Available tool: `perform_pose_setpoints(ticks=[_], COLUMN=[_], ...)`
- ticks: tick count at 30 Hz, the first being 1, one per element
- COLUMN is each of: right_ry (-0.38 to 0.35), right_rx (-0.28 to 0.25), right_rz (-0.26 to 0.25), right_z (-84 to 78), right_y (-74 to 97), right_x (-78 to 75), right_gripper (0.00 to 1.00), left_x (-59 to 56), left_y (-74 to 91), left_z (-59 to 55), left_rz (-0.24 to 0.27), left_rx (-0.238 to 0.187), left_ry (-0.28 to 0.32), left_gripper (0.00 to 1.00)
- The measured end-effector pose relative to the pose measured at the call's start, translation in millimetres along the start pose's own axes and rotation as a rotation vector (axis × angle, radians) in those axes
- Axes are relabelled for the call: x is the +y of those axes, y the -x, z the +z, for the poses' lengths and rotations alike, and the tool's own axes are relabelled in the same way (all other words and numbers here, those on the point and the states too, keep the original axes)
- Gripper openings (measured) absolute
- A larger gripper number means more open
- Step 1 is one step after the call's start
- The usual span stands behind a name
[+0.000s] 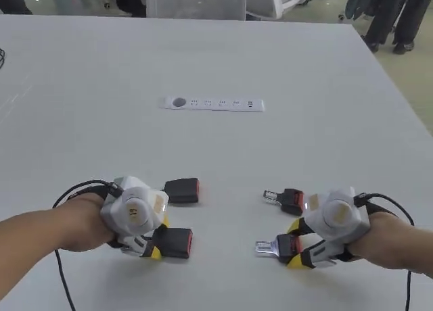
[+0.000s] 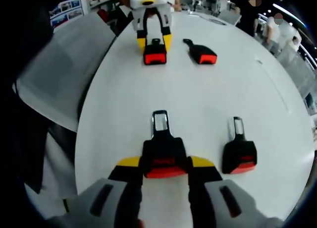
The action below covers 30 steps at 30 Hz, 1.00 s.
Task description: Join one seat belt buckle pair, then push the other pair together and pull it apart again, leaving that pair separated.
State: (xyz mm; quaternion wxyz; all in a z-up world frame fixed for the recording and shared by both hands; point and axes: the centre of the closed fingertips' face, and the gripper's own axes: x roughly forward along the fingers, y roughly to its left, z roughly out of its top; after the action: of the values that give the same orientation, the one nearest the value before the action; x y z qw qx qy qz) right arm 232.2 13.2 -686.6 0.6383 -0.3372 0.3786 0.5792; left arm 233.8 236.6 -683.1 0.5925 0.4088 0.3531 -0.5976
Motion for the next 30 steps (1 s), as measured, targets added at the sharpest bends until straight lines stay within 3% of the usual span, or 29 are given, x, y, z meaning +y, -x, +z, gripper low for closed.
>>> perform_pose_setpoints(ticks=[5,30], right_ry=[0.003,-0.016], right_rx=[0.011,0.028], right_rz=[0.002,-0.014], right_z=[0.7,3.5], right_y=[-0.2,-1.9], right_x=[-0.9,-1.0], right_gripper=[0.35,0.35], left_x=[0.1,0.3], left_y=[0.5,0.5], left_z=[-0.3,-0.8], left_rz=[-0.004,-0.014], left_rx=[-0.013,0.019], left_ry=[0.013,0.022], left_gripper=[0.32,0.32])
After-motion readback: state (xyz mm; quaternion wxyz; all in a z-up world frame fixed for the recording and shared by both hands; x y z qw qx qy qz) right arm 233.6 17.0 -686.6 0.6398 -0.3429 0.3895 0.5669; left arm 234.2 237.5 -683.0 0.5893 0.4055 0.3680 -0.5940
